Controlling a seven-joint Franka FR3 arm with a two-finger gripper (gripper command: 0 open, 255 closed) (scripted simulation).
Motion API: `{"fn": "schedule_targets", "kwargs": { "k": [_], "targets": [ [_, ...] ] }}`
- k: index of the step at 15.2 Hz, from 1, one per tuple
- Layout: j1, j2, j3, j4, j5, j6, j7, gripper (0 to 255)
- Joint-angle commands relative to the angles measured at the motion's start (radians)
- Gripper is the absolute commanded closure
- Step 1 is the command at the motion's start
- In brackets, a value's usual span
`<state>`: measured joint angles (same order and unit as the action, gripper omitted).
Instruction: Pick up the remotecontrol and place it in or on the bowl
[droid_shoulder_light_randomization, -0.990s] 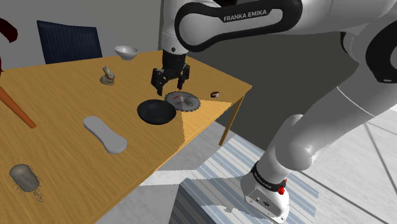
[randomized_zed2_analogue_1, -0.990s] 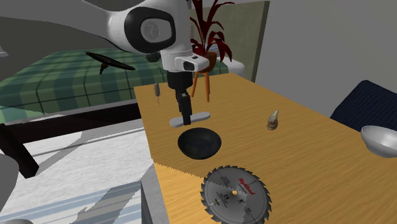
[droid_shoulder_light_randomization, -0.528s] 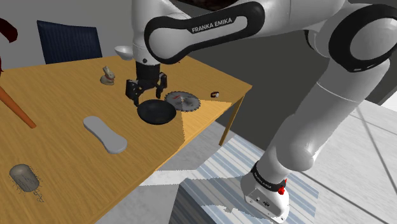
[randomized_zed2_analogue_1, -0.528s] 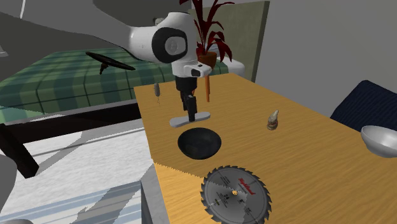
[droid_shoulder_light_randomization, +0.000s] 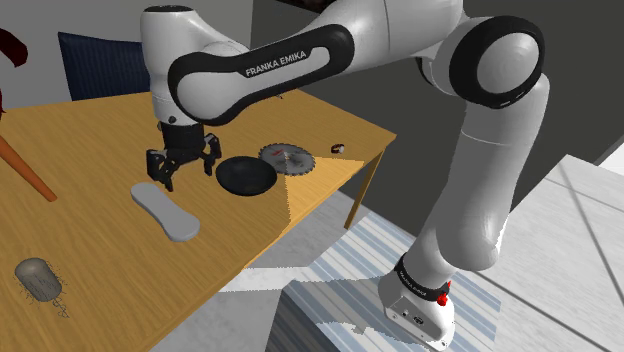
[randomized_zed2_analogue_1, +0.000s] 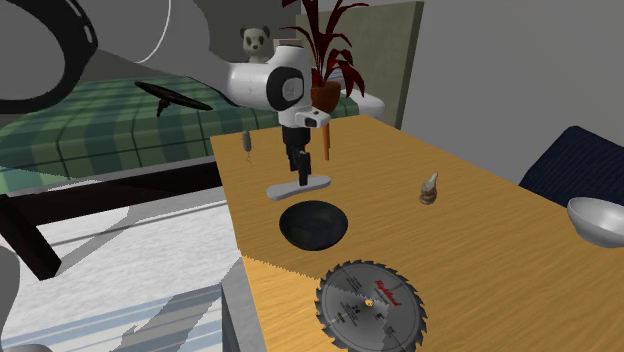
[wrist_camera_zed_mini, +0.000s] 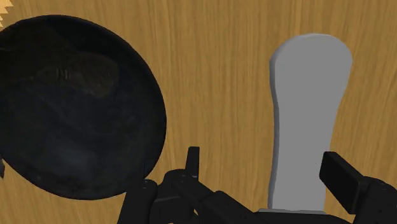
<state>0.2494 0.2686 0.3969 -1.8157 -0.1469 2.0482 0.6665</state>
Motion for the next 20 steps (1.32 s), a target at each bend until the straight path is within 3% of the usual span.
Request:
{"fn": "schedule_targets", "kwargs": {
  "k": [1,5,12,20],
  "targets": [
    [0.025,0.071,0.003,0.068,-0.023,-0.007,0.018,0],
    [0.08,0.199,0.004,0.203,-0.061,-0.029,0.048,0],
    [0.084,0.239,-0.007,0.157,-0.08,0.054,0.06,0],
    [0.084,0.239,-0.007,0.157,-0.08,0.054,0.06,0]
  ]
}}
